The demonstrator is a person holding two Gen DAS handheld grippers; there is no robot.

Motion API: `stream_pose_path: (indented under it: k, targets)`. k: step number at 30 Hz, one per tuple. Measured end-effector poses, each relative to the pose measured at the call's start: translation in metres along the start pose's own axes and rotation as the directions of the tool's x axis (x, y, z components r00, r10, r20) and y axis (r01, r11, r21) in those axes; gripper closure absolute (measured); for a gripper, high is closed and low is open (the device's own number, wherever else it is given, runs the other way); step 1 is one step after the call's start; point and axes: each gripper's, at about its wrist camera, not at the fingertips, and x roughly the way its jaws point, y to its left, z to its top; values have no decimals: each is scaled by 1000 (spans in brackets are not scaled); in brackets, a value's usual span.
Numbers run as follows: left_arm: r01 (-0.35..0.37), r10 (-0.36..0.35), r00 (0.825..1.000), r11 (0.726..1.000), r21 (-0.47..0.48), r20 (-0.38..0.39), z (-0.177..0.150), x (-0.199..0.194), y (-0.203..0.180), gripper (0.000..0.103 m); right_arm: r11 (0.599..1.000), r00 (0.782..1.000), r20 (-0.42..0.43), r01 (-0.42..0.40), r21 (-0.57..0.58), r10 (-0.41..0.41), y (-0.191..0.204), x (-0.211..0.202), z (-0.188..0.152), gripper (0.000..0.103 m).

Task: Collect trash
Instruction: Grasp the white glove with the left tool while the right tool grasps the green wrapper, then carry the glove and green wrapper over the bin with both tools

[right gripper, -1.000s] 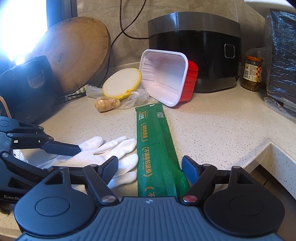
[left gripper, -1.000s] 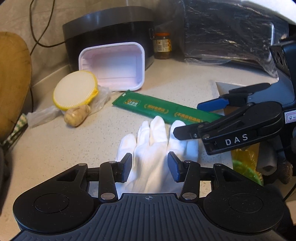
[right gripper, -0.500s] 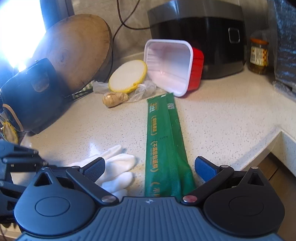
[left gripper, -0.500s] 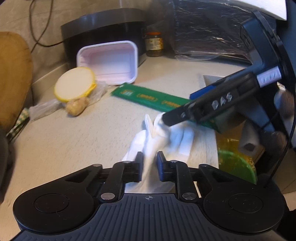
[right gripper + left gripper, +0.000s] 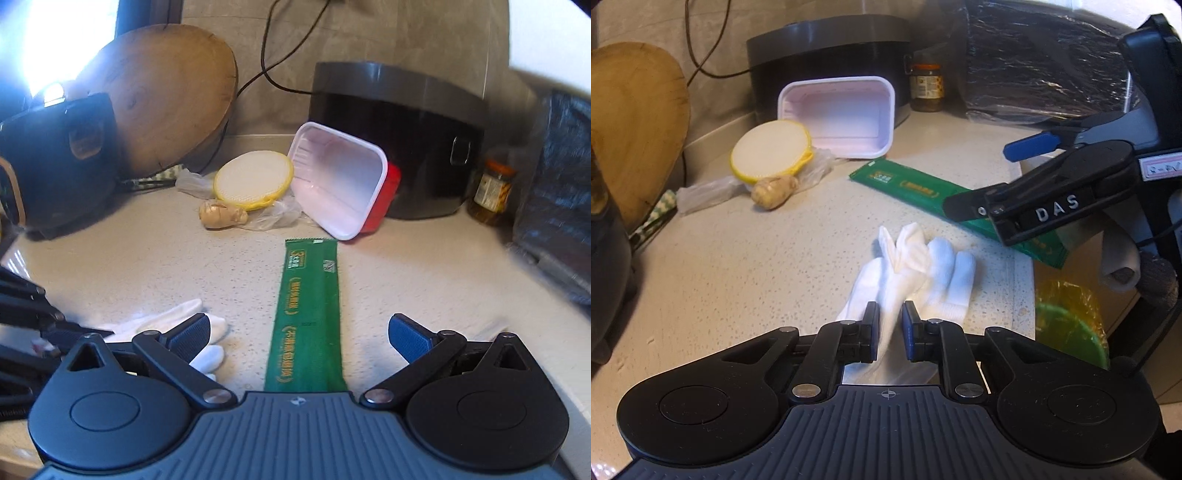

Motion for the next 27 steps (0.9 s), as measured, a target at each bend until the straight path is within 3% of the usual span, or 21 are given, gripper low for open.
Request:
stream_pose_path:
  k: [2, 11, 13, 15, 18, 27]
  targets:
    - [0, 0, 1000, 1000, -3, 1, 0, 0, 0, 85, 1000, 999, -43, -4, 15, 4, -5, 6, 1, 1]
    - [-7, 7, 1000, 1000, -18, -1, 0, 0, 0, 85, 993, 997, -72, -20, 114, 28, -16, 31, 1, 13]
    - [-7, 8, 1000, 1000, -30, 1, -1, 0, 1, 85, 991, 995, -94, -30, 127, 42, -14, 36, 2, 25]
    - [-8, 8, 1000, 999, -39, 6, -3, -1, 2, 85, 991, 993, -109, -34, 129, 48, -12, 37, 0, 55]
    - [-12, 14, 1000, 998, -60, 24, -6, -4, 2, 85, 989, 994, -93, -44, 141, 58, -12, 25, -2, 67]
    - [-81, 83, 993, 996, -26, 82, -2, -28, -15, 92, 974, 990, 57, -136, 183, 128, -18, -55, -4, 73]
